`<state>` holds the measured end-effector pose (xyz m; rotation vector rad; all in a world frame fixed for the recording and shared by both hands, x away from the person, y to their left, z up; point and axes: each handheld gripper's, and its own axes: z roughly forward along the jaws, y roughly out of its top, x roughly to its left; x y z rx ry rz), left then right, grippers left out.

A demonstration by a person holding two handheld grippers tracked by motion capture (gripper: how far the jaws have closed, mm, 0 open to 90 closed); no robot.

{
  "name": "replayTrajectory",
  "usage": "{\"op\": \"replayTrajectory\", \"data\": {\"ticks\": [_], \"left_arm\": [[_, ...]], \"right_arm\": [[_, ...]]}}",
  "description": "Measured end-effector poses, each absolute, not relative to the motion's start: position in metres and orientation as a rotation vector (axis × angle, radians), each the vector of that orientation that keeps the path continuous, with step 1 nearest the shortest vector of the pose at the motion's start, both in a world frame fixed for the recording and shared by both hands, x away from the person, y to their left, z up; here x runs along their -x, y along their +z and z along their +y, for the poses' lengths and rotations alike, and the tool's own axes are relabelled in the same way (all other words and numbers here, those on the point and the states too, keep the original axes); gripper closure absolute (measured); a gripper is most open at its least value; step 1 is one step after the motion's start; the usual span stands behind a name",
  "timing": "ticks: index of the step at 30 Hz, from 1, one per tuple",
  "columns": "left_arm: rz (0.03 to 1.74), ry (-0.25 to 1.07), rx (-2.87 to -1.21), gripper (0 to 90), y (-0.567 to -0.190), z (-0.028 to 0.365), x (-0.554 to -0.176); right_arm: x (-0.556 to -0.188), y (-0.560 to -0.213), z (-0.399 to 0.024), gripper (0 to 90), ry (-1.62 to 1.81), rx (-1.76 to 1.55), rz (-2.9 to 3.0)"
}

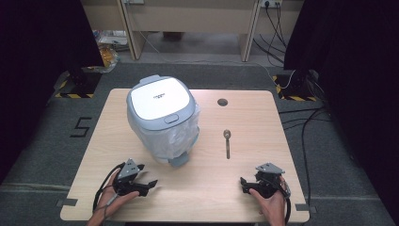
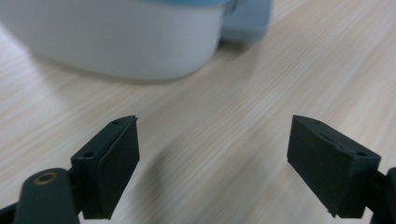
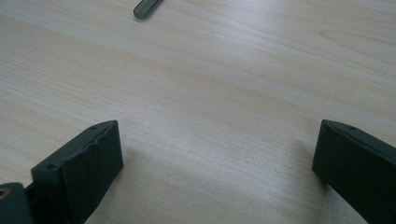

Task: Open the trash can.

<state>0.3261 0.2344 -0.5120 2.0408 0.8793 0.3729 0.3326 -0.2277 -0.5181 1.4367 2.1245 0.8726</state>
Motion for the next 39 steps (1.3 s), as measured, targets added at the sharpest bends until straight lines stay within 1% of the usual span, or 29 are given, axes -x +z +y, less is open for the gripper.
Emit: {"op": "replayTrajectory", "data": {"ticks": [2, 4, 10, 20, 30, 39], "left_arm": [[0.862, 0.364, -2.031, 17.2, -0.511, 0.230, -0.327], [0.799, 0.337, -2.037, 17.5, -0.510, 0.216, -0.329], [0.730, 0.311, -2.037, 17.8, -0.505, 0.192, -0.333], [0.675, 0.276, -2.033, 18.0, -0.502, 0.161, -0.343], [0.645, 0.311, -2.068, 18.6, -0.505, 0.141, -0.349], [0.647, 0.336, -2.076, 17.5, -0.505, 0.134, -0.353]], "right_arm": [[-0.333, -0.518, -0.228, 1.6, 0.873, -1.436, 2.126], [-0.333, -0.518, -0.228, 1.6, 0.873, -1.436, 2.125], [-0.333, -0.518, -0.228, 1.8, 0.871, -1.435, 2.125], [-0.333, -0.518, -0.228, 1.8, 0.871, -1.434, 2.127], [-0.333, -0.518, -0.228, 1.8, 0.871, -1.434, 2.126], [-0.333, -0.518, -0.228, 1.8, 0.871, -1.433, 2.127]]}}
